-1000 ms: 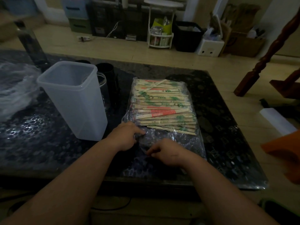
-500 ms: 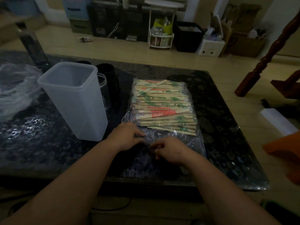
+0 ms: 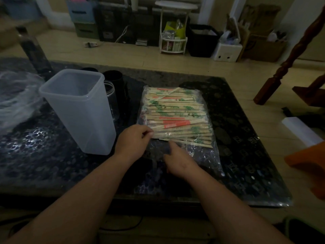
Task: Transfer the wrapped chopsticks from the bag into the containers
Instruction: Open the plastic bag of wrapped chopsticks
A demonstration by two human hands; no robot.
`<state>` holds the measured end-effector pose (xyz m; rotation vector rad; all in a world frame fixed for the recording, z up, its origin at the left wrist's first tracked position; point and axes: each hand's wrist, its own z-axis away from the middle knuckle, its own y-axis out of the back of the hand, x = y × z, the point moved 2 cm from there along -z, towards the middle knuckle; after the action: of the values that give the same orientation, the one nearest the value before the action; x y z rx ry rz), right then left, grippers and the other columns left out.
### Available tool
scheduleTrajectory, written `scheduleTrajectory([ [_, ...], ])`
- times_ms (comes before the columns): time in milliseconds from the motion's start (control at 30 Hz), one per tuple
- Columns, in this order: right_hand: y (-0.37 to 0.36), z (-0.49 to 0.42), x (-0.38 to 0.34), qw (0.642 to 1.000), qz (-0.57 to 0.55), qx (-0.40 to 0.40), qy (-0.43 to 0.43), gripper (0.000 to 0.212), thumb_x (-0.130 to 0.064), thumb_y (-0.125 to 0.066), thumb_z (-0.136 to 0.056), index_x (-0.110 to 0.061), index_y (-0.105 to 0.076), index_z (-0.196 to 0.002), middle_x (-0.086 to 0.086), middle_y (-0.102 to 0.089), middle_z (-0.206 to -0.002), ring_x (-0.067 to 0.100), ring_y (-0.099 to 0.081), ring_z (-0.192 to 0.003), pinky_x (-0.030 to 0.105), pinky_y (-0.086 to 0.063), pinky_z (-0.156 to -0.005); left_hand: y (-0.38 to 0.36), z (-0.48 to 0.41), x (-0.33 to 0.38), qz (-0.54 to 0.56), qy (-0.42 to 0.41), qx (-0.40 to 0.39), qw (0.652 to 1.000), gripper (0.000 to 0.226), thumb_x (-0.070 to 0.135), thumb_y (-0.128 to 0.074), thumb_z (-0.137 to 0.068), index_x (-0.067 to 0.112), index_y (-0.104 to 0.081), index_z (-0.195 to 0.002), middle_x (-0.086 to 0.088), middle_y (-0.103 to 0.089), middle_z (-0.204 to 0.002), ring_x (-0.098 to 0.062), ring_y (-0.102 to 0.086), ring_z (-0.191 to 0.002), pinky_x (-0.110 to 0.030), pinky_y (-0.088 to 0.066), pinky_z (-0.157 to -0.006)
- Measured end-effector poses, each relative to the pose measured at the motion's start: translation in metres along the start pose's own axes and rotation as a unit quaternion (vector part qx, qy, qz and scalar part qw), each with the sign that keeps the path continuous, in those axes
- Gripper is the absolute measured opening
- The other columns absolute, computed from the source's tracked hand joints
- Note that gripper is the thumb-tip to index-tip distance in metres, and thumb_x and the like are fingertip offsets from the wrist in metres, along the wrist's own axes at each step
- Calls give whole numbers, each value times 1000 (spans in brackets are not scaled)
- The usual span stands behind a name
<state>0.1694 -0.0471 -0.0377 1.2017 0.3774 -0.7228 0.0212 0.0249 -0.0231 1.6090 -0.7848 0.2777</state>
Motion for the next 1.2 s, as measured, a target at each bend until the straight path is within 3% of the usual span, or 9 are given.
scheduleTrajectory([
  [100,6,-9,12,994,-18,85,-65,63,-29,-50,-97,-12,-24,-152,17,-53,-134,35,-50,-124,36,-41,-99,6,2,2,7,-30,80,996,15,25,-59,-95,19,-72,-101,2,-63,-91,-18,-58,-83,-27,-37,-67],
  [233,23,-13,16,969,-137,200,-50,73,-26,-56,-96,-11,-16,-155,1,-59,-118,13,-58,-96,23,-40,-84,8,2,1,-17,-81,117,990,12,12,-61,-93,12,-71,-100,-5,-66,-92,-25,-58,-84,-29,-38,-68],
  [333,27,-22,28,964,-111,228,-86,62,-39,-55,-93,1,-45,-139,-2,-64,-83,23,-64,-82,23,-36,-69,9,3,1,-42,-91,119,988,10,11,-62,-90,14,-70,-97,-4,-67,-89,-25,-57,-82,-31,-39,-66],
  [467,28,-22,30,957,-153,230,-89,54,-52,-45,-97,-5,-61,-116,9,-67,-105,29,-62,-103,33,-44,-83,11,5,3,-76,-87,133,984,4,16,-68,-86,16,-71,-90,-2,-65,-81,-25,-56,-77,-30,-36,-62],
  [567,28,-15,22,968,-168,180,-39,46,-45,-35,-102,-18,-72,-99,8,-68,-114,26,-60,-108,35,-44,-95,13,8,2,-95,-83,162,979,4,15,-73,-82,14,-70,-84,-4,-58,-78,-26,-52,-72,-31,-35,-58],
  [667,25,-17,20,993,27,112,18,34,-31,-41,-101,-21,-63,-124,8,-62,-128,29,-53,-120,35,-41,-98,16,13,3,-86,-91,186,975,13,18,-73,-81,13,-66,-91,-6,-55,-82,-26,-53,-75,-31,-36,-59],
  [733,20,-21,21,987,139,76,23,42,-29,-44,-99,-28,-48,-141,8,-52,-142,31,-42,-133,37,-35,-108,19,17,3,-77,-123,187,972,22,23,-68,-81,10,-61,-98,-8,-55,-89,-26,-51,-80,-33,-38,-63],
  [1000,10,-32,1,971,203,126,13,53,-9,-45,-94,-24,-39,-145,0,-24,-157,30,-23,-143,46,-13,-119,32,33,-15,-125,-233,256,930,18,21,-64,-81,9,-60,-93,-10,-57,-94,-30,-55,-83,-38,-39,-75],
  [1200,4,-37,-10,951,286,117,-12,58,-16,-44,-96,-21,-27,-152,5,-26,-156,33,-23,-140,49,-19,-115,49,40,-10,-195,-250,389,865,30,26,-65,-82,16,-53,-108,-9,-44,-129,-31,-44,-122,-51,-37,-101],
])
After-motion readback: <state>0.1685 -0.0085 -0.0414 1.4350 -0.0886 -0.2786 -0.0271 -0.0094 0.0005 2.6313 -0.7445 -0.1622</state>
